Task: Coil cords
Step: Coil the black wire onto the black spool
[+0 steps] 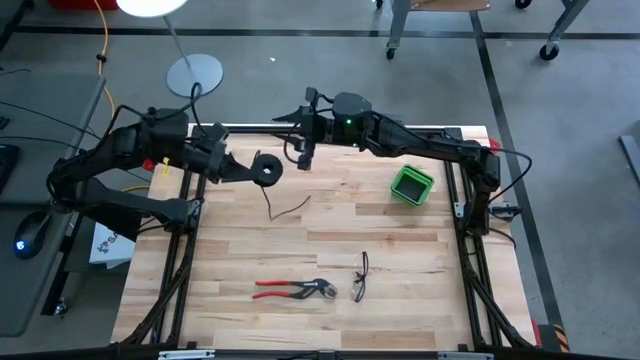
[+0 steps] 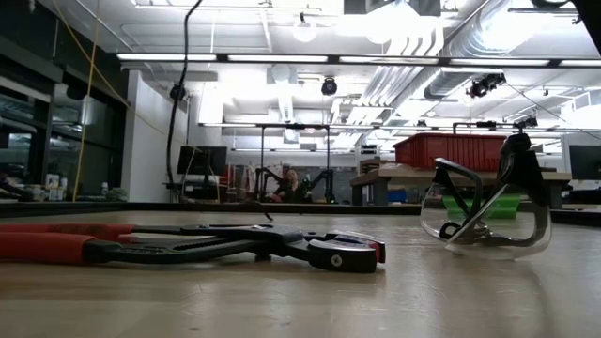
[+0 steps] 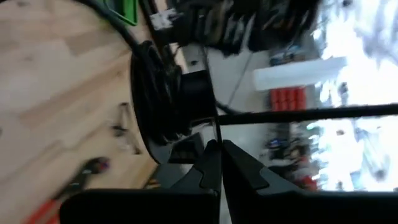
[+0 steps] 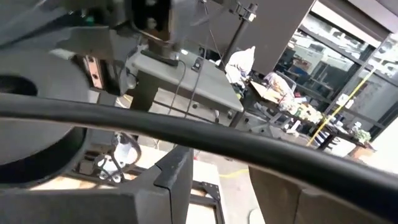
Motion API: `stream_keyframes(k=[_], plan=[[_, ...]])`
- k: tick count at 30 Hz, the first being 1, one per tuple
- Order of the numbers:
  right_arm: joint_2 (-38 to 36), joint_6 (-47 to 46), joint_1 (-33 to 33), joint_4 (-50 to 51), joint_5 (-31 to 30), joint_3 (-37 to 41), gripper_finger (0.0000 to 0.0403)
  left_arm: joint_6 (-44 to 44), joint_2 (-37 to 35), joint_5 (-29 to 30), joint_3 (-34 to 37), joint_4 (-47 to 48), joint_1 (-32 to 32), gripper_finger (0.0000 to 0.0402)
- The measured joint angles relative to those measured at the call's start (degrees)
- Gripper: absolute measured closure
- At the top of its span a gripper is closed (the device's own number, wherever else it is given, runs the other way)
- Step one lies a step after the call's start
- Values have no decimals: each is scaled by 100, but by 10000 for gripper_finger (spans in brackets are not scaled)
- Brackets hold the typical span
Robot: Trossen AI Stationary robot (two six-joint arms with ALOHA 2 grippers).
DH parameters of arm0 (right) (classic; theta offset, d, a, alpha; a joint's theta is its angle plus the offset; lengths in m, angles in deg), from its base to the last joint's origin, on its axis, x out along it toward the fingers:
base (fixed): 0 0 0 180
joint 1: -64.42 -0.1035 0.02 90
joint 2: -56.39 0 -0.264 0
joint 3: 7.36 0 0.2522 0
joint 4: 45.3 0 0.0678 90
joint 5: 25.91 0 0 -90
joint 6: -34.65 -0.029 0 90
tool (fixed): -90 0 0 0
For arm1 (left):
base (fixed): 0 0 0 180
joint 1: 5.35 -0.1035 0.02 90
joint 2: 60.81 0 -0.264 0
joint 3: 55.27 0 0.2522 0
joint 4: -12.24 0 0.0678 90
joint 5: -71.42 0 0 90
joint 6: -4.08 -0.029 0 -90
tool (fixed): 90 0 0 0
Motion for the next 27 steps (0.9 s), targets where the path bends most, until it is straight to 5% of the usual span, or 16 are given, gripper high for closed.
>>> stream_keyframes(k=[6,12,17,21,27], plan=[[-595,-730,380,990,624,0,261,-1409,1,386,0,538,-14,401],[-1164,-2849,1062,2143,2902,-4,261,-3063,207,1018,-2,696,-14,401],[-1258,-2876,864,2466,3075,-4,261,-4047,780,938,-280,938,-14,401],[-1203,-2569,560,2753,2926,-4,261,-4600,1492,934,-1143,2099,35,401],[-1107,-2114,369,3017,2554,-2,261,-5396,2516,1940,-2806,3776,227,401]])
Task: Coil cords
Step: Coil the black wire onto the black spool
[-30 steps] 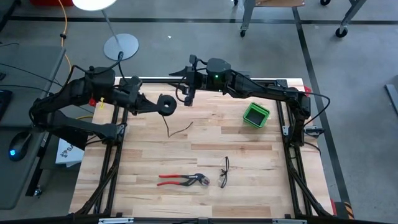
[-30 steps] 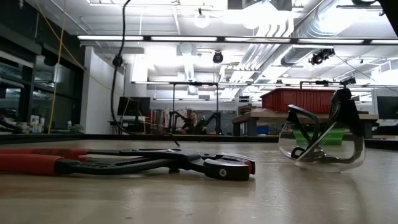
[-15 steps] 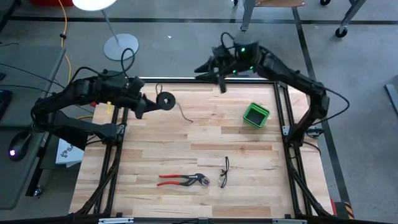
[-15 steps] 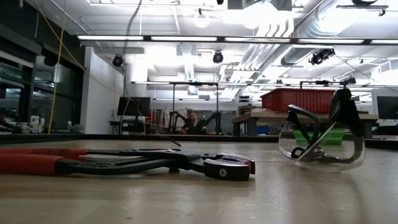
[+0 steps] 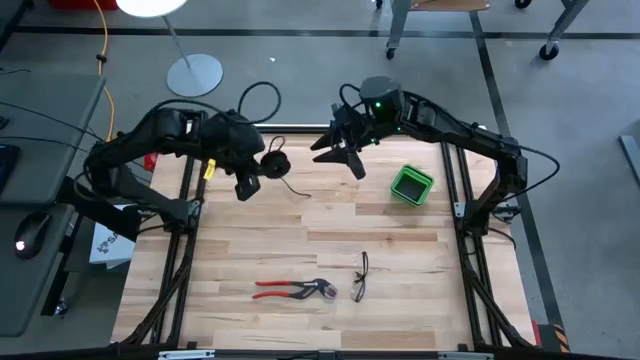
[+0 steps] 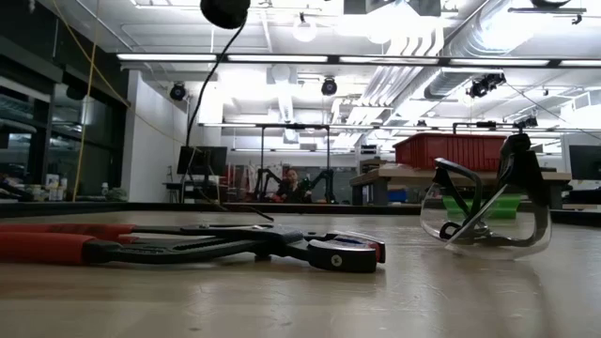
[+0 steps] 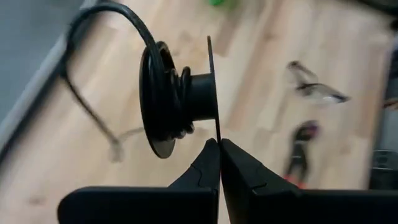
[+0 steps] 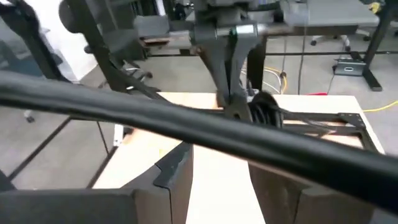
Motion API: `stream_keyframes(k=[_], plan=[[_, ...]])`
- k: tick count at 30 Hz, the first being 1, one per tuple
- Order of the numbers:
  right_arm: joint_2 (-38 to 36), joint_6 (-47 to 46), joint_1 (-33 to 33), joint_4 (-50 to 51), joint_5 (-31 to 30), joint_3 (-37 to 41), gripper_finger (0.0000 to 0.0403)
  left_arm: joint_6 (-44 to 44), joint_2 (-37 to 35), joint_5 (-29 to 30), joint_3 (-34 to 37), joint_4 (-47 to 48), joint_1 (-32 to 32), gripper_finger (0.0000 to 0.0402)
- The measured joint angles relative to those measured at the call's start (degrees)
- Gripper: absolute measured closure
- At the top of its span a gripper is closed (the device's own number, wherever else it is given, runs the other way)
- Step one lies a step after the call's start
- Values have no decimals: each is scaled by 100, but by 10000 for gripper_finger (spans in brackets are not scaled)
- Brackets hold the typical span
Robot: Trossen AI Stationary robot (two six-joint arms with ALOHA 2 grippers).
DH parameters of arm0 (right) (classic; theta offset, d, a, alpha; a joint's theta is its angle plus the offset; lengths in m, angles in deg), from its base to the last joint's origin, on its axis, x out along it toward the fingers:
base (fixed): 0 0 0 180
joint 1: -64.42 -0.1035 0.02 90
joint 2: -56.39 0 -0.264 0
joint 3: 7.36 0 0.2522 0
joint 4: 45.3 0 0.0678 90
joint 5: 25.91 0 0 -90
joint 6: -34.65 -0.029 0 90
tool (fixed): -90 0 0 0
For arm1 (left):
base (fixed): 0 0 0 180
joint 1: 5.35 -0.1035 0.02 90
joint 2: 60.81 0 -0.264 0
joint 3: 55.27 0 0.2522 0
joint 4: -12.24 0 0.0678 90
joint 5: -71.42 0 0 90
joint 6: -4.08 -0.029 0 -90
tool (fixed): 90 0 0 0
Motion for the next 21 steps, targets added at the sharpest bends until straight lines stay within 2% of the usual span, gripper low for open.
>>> stream_keyframes(k=[4,6,8,14,17,21], plan=[[43,174,10,-14,-337,0,261,-304,516,983,-930,821,210,401],[55,304,14,-86,-508,0,261,-479,683,1536,-1202,816,337,401],[57,412,10,-149,-695,0,261,-685,755,1953,-1324,837,503,401],[57,406,8,-349,-702,0,261,-1083,862,3629,-1427,665,973,401],[57,400,10,-311,-642,0,261,-986,819,3728,-1427,326,1041,401],[57,412,-12,-59,-634,0,261,-431,809,3122,-1432,320,899,401]])
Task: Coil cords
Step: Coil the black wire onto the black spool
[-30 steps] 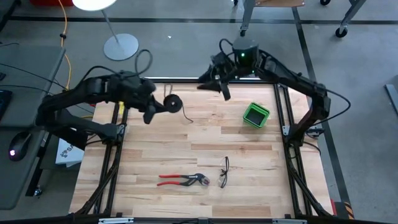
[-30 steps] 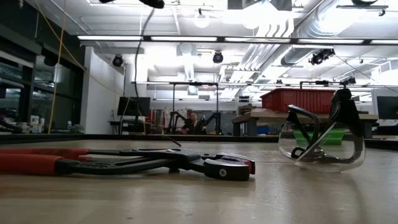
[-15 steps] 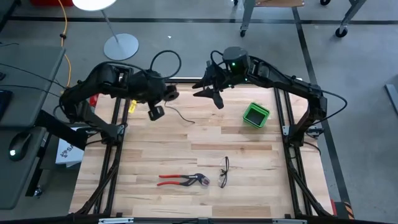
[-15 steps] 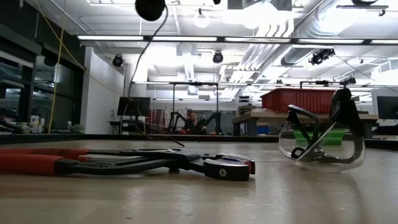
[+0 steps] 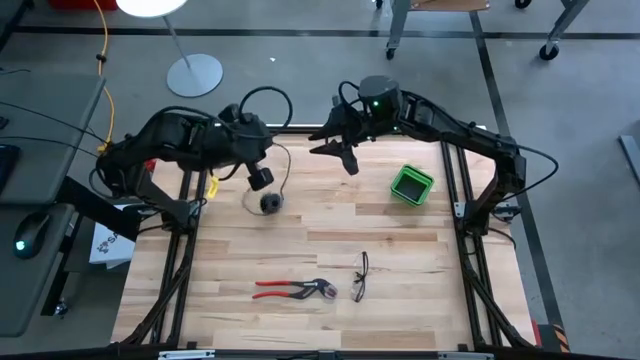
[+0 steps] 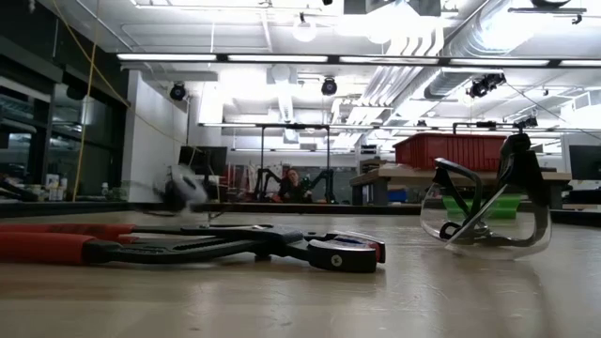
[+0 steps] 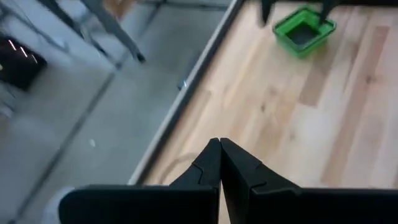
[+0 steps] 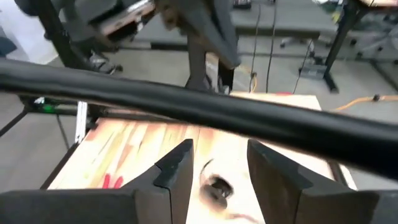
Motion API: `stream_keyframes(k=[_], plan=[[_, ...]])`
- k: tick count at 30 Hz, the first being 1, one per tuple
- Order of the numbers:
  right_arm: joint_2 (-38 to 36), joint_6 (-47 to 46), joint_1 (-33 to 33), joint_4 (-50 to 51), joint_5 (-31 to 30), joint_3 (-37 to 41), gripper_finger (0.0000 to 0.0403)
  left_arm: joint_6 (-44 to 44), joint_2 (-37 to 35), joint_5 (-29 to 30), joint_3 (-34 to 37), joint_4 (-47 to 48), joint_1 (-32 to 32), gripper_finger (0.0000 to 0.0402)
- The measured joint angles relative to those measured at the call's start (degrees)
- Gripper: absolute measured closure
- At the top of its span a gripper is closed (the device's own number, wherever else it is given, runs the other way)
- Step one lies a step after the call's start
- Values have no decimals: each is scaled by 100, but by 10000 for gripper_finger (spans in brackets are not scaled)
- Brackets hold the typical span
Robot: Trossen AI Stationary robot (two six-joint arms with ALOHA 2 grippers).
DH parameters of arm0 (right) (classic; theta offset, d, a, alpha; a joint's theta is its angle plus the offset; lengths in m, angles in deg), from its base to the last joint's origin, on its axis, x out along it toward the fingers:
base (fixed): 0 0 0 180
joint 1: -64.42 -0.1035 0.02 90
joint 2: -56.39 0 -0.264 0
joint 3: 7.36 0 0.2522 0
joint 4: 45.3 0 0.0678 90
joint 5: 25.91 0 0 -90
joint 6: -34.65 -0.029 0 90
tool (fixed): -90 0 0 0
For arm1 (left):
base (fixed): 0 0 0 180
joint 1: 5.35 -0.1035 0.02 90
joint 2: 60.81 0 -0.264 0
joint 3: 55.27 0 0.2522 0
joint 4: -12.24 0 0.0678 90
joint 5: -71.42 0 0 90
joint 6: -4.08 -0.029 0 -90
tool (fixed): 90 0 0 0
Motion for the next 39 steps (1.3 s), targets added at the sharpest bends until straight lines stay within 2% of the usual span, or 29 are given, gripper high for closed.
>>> stream_keyframes(k=[7,10,14,19,23,28,32,35,37,39], plan=[[-92,356,111,585,24,2,261,675,-5,-701,66,496,-50,401],[-92,432,170,773,15,1,261,1070,-152,-723,482,490,46,401],[-92,641,279,1068,7,2,261,1782,-605,-726,1975,127,114,401],[-92,754,382,1352,15,2,261,1861,-1066,-1691,4223,-1498,-45,401],[-91,747,446,1432,33,2,261,1770,-1027,-2683,5423,-2805,-939,401],[-70,469,450,1462,37,2,261,1384,-714,-4050,5995,-4032,-2666,375],[-70,206,372,1497,37,2,261,933,-263,-5209,6007,-4066,-3760,324],[-70,106,276,1498,36,2,261,535,78,-5992,6011,-3711,-4154,280],[-70,92,211,1495,-19,2,261,274,287,-6201,6014,-3677,-4322,253],[-70,92,135,1487,-87,2,261,86,456,-6128,5976,-3714,-4390,231]])
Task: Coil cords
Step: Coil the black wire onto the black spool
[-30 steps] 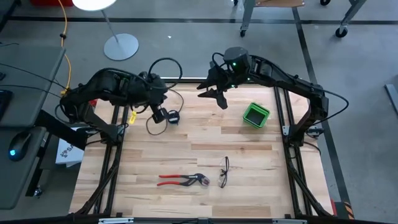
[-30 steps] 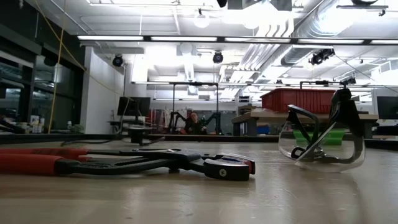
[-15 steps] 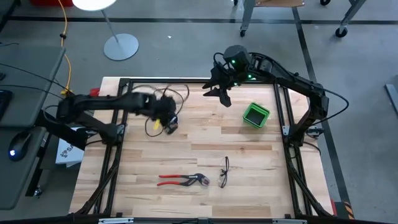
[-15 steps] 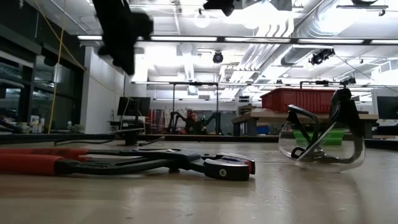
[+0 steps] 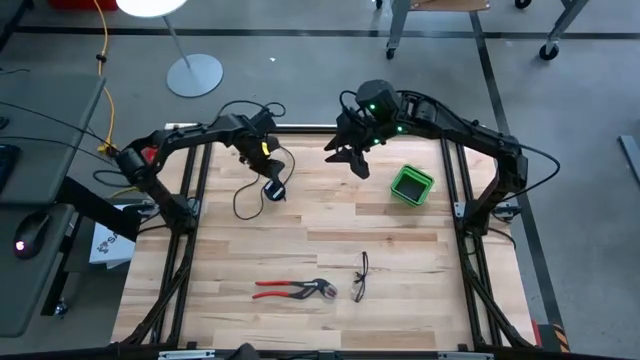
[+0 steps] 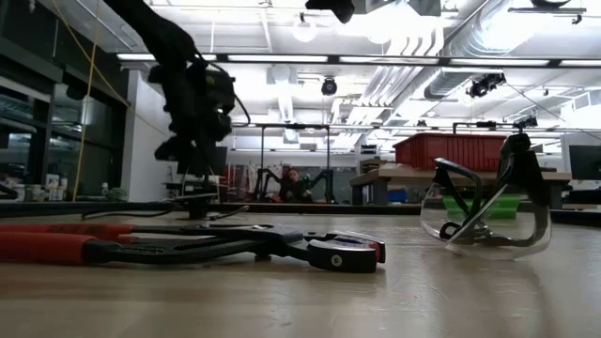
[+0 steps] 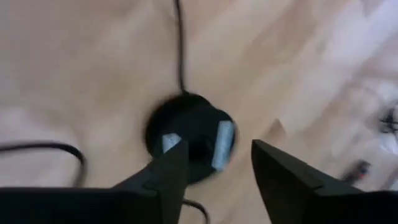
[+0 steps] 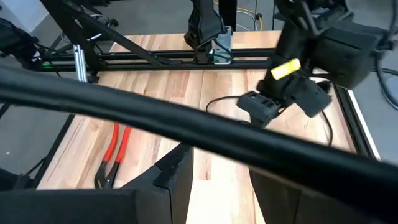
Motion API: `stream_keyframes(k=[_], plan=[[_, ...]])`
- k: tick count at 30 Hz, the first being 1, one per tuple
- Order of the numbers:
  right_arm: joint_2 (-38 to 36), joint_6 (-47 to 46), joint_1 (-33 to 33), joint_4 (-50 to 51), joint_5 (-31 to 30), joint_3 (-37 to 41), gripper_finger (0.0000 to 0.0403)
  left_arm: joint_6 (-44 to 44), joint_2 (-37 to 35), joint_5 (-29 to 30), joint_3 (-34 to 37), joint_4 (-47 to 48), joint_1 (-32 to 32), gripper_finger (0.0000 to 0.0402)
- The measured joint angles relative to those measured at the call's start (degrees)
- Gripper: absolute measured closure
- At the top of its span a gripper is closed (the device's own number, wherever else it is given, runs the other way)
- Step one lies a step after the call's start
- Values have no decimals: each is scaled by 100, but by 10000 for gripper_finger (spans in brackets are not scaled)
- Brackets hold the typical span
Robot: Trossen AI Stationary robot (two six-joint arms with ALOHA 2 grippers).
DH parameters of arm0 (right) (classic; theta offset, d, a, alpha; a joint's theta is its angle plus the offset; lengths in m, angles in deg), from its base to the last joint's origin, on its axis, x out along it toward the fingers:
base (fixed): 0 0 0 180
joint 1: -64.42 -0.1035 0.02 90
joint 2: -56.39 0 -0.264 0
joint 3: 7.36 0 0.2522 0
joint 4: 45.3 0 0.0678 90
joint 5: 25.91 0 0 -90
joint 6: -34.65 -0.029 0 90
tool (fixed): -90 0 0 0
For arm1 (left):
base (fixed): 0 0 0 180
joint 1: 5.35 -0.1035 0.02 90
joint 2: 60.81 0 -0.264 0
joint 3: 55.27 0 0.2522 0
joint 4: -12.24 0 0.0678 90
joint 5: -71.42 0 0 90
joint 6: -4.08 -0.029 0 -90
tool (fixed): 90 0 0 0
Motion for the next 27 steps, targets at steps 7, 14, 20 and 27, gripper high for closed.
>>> stream_keyframes(k=[7,14,20,27], plan=[[4,-283,-167,-66,-262,0,261,-340,612,355,-234,-44,-91,202],[4,-540,-189,-95,-270,0,261,-588,1091,263,-259,360,-111,202],[4,-540,-189,-119,-311,0,261,-589,1111,-23,-250,361,-107,202],[4,-540,-189,-120,-430,0,261,-573,1119,-373,-239,423,-127,202]])
